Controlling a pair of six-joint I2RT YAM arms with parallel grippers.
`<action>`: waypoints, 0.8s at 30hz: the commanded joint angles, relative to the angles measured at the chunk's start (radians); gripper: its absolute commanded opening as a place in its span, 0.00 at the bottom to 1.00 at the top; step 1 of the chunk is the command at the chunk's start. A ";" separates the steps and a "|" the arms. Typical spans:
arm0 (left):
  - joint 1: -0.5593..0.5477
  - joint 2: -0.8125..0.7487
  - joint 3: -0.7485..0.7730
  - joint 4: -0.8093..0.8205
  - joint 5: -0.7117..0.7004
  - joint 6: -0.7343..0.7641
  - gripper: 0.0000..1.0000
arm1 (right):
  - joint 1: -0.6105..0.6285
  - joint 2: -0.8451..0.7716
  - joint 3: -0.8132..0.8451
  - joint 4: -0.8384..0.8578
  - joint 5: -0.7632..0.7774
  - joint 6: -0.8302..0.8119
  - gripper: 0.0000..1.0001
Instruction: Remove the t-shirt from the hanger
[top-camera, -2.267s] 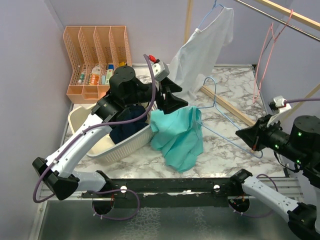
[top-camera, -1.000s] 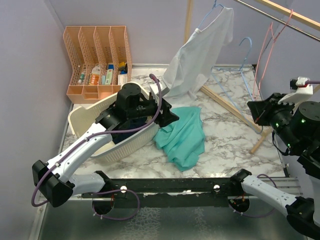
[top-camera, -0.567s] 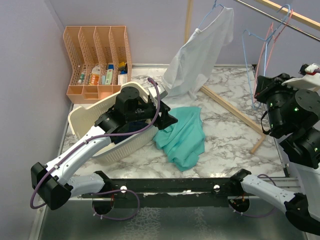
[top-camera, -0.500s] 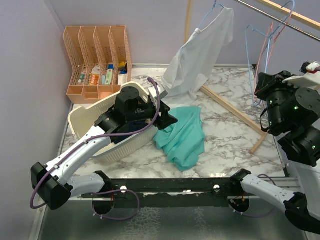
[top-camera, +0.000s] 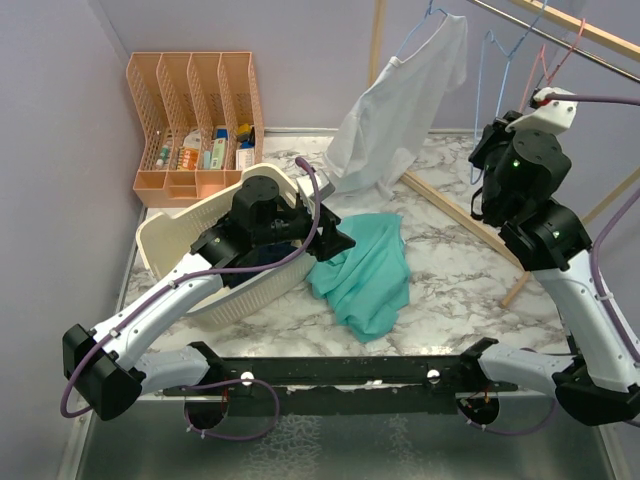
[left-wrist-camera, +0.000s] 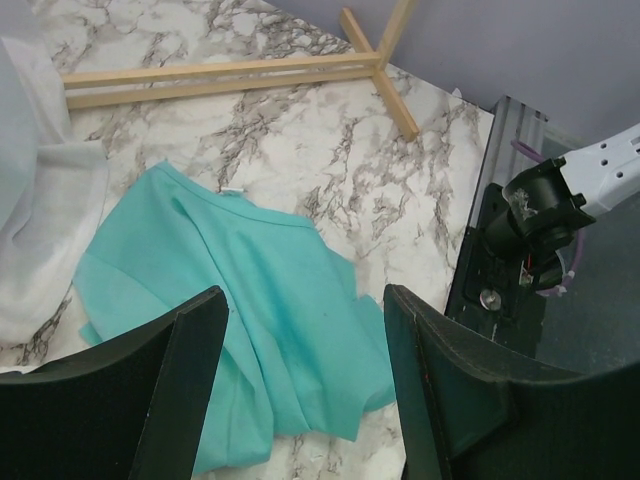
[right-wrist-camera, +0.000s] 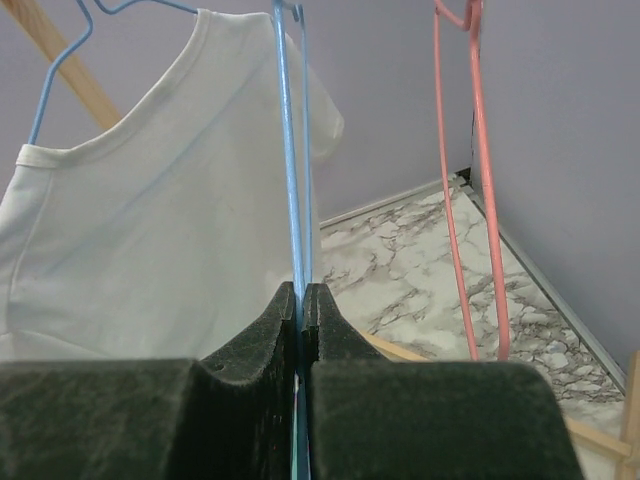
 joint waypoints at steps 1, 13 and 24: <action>-0.003 -0.023 -0.007 0.021 0.015 -0.005 0.66 | -0.002 -0.006 -0.020 0.034 0.041 -0.006 0.01; -0.002 -0.005 -0.006 0.030 0.040 -0.017 0.66 | -0.002 0.000 -0.084 0.093 0.113 -0.047 0.01; -0.002 0.007 -0.004 0.028 0.047 -0.014 0.66 | -0.002 0.051 -0.054 0.199 0.150 -0.093 0.01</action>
